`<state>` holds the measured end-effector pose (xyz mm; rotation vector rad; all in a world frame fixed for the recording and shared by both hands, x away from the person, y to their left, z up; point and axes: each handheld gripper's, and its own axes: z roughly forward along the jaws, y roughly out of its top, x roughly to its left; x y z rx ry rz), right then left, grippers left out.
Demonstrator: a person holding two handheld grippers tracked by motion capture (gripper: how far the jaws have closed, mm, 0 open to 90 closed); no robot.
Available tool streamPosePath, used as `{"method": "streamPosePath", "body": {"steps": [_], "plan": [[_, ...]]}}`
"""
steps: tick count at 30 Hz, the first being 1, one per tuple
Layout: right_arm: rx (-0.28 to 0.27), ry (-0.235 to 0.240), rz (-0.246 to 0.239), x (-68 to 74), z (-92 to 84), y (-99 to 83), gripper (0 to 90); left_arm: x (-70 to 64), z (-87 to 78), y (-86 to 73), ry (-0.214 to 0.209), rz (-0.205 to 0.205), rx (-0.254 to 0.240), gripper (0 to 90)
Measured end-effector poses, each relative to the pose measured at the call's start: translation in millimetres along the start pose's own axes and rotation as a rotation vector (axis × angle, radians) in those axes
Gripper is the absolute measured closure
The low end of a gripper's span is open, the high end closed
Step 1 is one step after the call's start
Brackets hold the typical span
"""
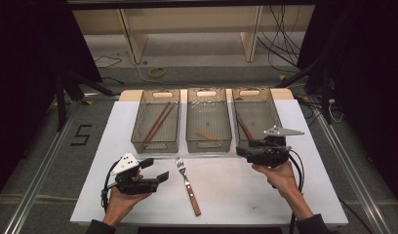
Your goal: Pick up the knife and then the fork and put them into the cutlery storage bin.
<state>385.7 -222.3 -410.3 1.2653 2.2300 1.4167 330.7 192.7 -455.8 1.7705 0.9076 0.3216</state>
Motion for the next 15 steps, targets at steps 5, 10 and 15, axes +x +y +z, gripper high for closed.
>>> {"method": "streamPosePath", "body": {"steps": [5,10,15], "plan": [[-0.009,0.023,-0.012,9.1,-1.0,-14.5,33.9,-8.1,5.0,2.6,-0.039,0.005,0.017,17.7],[-0.011,0.023,-0.042,16.2,-2.4,-23.0,33.5,-15.9,11.7,4.7,-0.071,0.014,0.040,17.7],[-0.016,0.033,-0.051,21.1,-3.7,-29.2,33.2,-24.1,19.1,5.8,-0.096,0.025,0.061,17.7]]}}
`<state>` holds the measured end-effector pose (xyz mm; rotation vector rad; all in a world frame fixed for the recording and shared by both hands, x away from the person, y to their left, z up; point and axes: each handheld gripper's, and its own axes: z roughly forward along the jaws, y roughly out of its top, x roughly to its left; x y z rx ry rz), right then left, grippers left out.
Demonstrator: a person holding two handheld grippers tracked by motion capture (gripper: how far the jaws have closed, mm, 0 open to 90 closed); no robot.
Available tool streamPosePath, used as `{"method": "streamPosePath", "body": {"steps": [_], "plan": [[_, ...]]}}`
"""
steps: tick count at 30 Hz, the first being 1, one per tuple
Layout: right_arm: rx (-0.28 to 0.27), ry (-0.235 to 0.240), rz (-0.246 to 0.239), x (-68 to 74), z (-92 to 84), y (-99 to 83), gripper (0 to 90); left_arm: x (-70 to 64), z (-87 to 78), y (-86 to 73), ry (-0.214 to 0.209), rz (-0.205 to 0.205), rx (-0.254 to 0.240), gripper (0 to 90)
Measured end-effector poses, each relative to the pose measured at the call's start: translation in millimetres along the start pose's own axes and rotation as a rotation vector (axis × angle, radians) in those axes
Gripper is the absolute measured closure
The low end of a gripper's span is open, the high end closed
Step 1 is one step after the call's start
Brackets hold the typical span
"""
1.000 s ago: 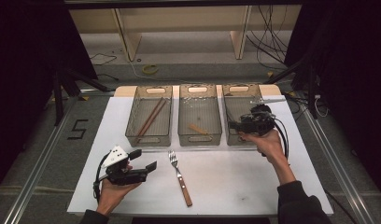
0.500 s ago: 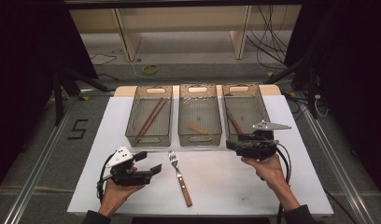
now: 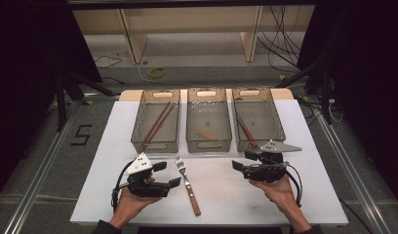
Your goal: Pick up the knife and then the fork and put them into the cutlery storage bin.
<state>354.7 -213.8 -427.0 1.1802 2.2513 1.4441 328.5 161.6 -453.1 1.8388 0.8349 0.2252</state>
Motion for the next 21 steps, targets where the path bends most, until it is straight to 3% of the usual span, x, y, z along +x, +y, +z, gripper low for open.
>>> {"method": "streamPosePath", "body": {"steps": [8,21], "plan": [[0.004,0.006,-0.001,5.7,-4.4,-8.7,33.2,-15.9,16.8,5.5,-0.057,0.024,0.054,22.4],[0.022,0.011,-0.004,11.2,-7.6,-20.3,33.4,-42.0,52.6,2.8,-0.141,0.120,0.239,65.5]]}}
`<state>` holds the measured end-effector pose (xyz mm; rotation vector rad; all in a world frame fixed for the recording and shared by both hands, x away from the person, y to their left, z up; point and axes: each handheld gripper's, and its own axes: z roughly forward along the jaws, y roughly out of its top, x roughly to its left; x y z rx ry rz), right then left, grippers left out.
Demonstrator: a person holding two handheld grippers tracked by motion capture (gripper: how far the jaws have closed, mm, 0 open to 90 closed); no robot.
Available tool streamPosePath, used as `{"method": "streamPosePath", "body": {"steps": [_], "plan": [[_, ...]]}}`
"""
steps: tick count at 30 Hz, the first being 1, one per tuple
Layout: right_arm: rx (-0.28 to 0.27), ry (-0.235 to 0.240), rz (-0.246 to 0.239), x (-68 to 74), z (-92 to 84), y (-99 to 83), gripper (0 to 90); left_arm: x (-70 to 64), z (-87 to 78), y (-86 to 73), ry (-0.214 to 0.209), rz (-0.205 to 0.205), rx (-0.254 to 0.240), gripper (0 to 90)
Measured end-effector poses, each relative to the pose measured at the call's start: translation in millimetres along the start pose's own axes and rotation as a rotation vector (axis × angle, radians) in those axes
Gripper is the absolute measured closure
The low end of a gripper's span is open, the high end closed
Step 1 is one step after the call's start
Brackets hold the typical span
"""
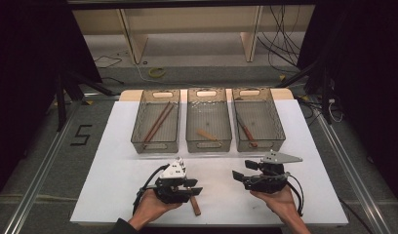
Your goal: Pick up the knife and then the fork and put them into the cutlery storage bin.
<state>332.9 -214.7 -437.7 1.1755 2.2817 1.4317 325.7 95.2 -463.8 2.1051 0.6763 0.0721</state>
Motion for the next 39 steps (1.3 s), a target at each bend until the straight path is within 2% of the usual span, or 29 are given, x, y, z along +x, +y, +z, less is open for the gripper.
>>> {"method": "streamPosePath", "body": {"steps": [4,9,15,22,25,26,32,37,39], "plan": [[0.007,-0.001,-0.005,2.8,-1.2,-3.1,33.5,-5.6,10.6,0.0,-0.015,0.011,0.074,79.0],[0.011,0.000,-0.001,3.7,-3.5,-6.1,33.6,-8.6,20.4,-2.1,-0.030,0.017,0.144,87.0],[0.016,-0.001,-0.003,4.8,-4.5,-8.0,33.7,-9.9,25.4,-4.7,-0.054,0.030,0.202,88.6],[0.016,0.002,-0.002,5.7,-4.9,-8.3,33.8,-10.1,26.8,-6.1,-0.051,0.028,0.253,88.8],[0.018,0.003,-0.003,6.0,-4.8,-8.5,33.9,-9.5,25.1,-6.8,-0.029,0.050,0.288,88.8],[0.018,0.006,-0.003,5.9,-4.6,-8.6,33.9,-8.6,23.9,-7.5,-0.036,0.041,0.290,88.8],[0.012,0.003,-0.005,5.3,-6.4,-8.3,34.1,2.6,8.8,-11.2,-0.055,0.018,0.377,88.8],[0.009,0.001,-0.002,5.4,-7.6,-7.9,34.1,17.6,-7.5,-15.8,-0.037,-0.012,0.447,88.7],[0.009,0.000,-0.003,5.4,-7.6,-7.9,34.1,25.0,-13.4,-18.3,-0.027,-0.032,0.456,88.7]]}}
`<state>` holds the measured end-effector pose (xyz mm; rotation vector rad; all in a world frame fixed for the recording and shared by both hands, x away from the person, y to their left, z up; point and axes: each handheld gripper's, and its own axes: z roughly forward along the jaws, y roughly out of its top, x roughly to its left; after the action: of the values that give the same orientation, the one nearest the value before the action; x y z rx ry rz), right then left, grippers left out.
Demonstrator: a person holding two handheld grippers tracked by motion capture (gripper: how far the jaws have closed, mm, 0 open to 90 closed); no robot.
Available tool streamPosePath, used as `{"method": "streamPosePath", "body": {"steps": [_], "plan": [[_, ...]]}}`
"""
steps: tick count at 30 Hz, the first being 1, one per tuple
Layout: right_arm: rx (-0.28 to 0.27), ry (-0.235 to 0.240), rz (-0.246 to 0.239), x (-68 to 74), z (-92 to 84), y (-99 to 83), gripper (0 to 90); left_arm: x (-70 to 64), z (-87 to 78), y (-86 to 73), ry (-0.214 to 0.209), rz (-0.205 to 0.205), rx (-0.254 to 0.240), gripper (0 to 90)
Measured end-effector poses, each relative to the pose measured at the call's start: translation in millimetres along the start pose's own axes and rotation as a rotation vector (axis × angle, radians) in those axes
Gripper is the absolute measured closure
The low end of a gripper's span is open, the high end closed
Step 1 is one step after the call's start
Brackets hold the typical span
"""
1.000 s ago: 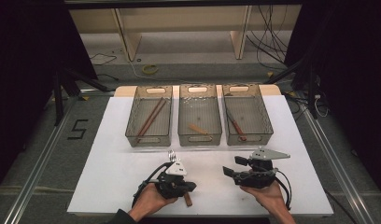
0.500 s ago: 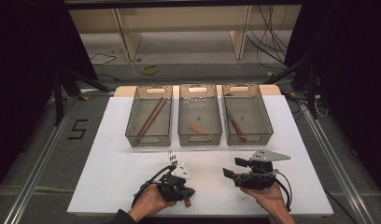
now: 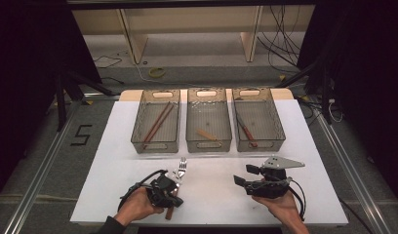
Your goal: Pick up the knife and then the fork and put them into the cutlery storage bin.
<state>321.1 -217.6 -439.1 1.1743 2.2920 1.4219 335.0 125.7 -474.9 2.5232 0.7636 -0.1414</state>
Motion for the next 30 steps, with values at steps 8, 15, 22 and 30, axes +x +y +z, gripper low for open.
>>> {"method": "streamPosePath", "body": {"steps": [8,15,22,30], "plan": [[0.003,-0.001,0.003,-0.2,0.0,-0.1,34.2,23.8,-16.4,-14.5,0.065,-0.072,0.034,88.8],[0.005,0.002,0.003,-0.4,0.5,-0.3,34.2,39.6,-26.1,-22.9,0.141,-0.126,0.019,88.6],[0.001,0.002,0.006,-0.3,-0.3,0.1,34.2,38.7,-37.0,-20.0,0.142,-0.136,-0.006,76.9],[-0.002,0.004,0.007,-0.7,-1.1,0.1,34.2,43.4,-48.1,-21.1,0.209,-0.190,0.012,47.0]]}}
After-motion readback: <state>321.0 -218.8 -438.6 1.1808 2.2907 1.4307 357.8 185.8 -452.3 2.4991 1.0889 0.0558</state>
